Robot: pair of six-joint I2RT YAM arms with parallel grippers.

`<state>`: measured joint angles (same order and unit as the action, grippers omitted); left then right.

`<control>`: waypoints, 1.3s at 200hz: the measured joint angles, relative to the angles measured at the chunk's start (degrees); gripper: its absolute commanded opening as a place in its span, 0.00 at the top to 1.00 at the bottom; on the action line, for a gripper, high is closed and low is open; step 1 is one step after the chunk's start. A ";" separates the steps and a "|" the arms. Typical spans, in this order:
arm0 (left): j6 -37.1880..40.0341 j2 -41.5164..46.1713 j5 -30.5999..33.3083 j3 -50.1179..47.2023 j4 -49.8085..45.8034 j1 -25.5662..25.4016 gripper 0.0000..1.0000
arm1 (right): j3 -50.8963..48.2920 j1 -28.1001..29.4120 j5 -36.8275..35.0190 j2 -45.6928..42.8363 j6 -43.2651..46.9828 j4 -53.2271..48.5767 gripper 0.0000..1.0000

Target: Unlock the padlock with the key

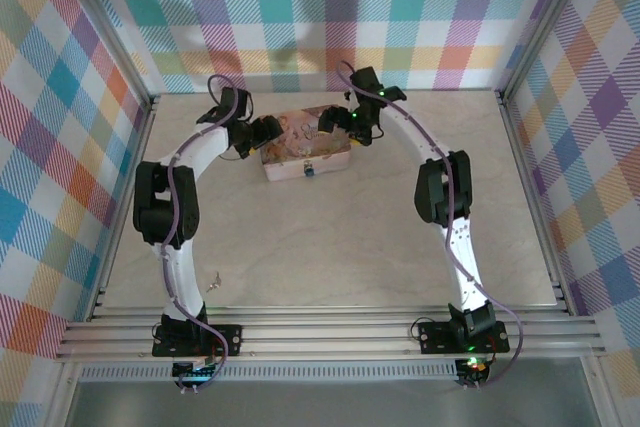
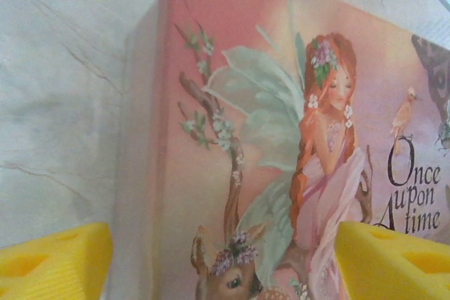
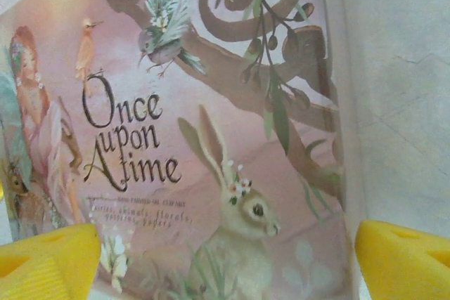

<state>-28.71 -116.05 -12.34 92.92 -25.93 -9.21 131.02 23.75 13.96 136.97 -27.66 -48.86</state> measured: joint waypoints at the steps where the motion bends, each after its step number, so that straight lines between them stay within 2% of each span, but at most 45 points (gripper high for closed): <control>1: 0.02 0.09 0.15 0.00 -0.20 0.04 0.15 | -0.04 0.00 -0.13 -0.13 0.11 -0.15 0.07; 36: 2.86 5.95 5.09 -4.57 -5.29 4.68 0.15 | -8.07 0.00 -2.91 -7.87 3.15 -0.59 0.07; 89: 0.87 21.81 13.14 -24.26 -11.47 10.71 0.20 | -40.63 0.35 -3.37 -30.05 3.52 10.34 0.08; 123: -4.63 30.64 15.06 -37.48 -17.70 12.50 0.22 | -55.98 3.80 -3.65 -38.51 2.34 16.59 0.08; 146: -10.86 37.27 12.90 -44.41 -20.98 12.72 0.24 | -63.89 8.04 -3.63 -40.76 0.20 20.11 0.08; 169: -15.30 42.27 11.15 -48.94 -24.24 12.72 0.25 | -68.41 12.09 -3.63 -40.83 -1.99 22.73 0.08; 199: -18.51 47.50 11.08 -52.26 -27.91 12.72 0.26 | -69.33 15.52 -3.67 -40.87 -3.67 25.18 0.08; 238: -20.87 49.92 8.68 -58.84 -28.00 12.68 0.36 | -69.33 16.90 -4.09 -41.35 -4.31 27.02 0.08; 260: -21.84 50.51 7.13 -61.94 -27.98 12.61 0.48 | -69.33 17.25 -4.11 -41.51 -4.52 27.02 0.07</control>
<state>-50.54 -65.54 -5.21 30.98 -53.91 3.40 61.69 40.99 9.85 95.46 -32.18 -21.85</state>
